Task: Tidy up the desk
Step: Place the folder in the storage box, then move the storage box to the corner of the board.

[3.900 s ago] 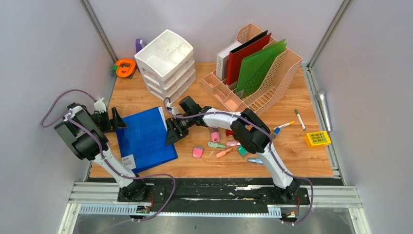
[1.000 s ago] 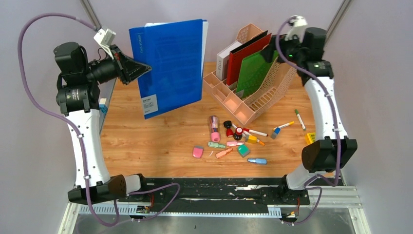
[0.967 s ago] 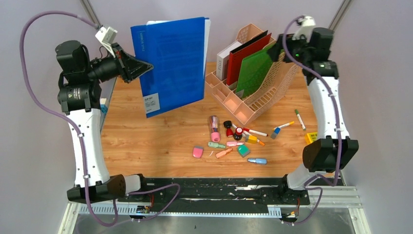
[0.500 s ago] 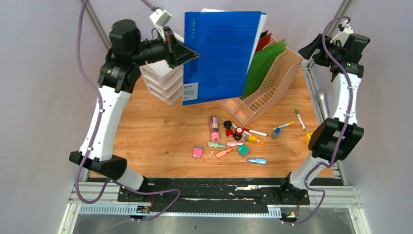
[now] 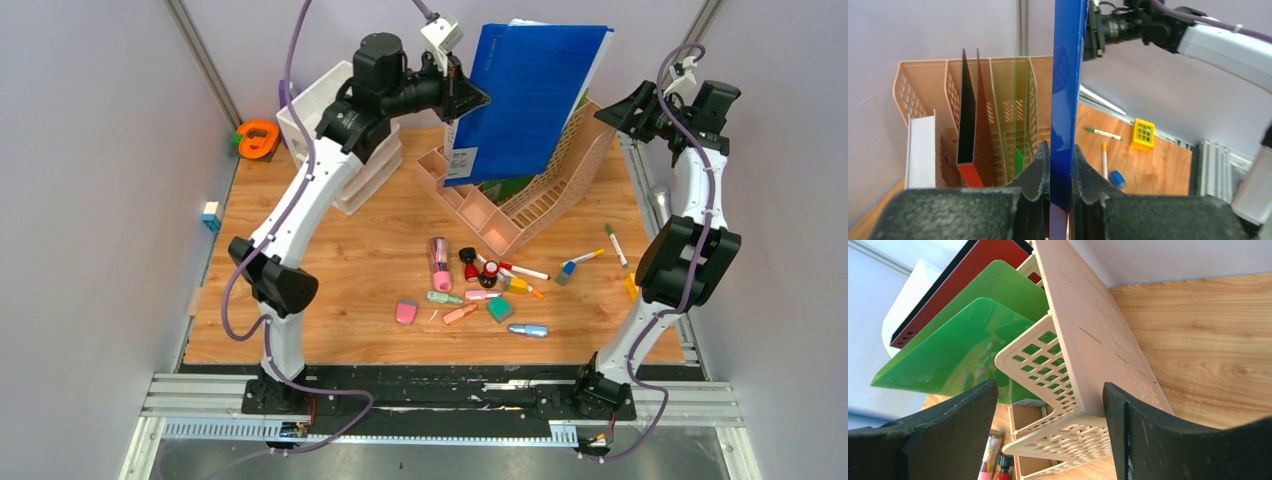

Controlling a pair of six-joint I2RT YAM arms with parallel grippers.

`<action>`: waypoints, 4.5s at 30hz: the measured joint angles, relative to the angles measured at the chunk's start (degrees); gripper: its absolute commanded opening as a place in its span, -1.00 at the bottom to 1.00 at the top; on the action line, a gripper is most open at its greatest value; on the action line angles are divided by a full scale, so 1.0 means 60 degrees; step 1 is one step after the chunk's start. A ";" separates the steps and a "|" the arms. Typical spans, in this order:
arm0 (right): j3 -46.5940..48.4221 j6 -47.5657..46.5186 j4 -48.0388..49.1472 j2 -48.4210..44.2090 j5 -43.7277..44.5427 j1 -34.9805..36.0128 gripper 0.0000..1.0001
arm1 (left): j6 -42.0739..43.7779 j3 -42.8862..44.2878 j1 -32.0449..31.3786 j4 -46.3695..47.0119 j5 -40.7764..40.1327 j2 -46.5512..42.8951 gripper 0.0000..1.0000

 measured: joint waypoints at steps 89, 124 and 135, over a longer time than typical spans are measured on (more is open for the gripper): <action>-0.4018 -0.0273 0.0459 -0.2885 -0.1333 -0.1319 0.56 | 0.0845 -0.4258 -0.1869 0.7384 -0.0889 0.3807 0.69; -0.3169 -0.3315 -0.0171 -0.0969 0.5406 0.1545 -0.19 | 0.5107 -1.0233 -0.1067 -0.0998 -0.5198 -0.5064 1.00; 0.0958 -0.4725 -0.0619 0.1377 0.7424 0.1592 0.31 | 0.5446 -1.0881 -0.0929 -0.0823 -0.6022 -0.5544 1.00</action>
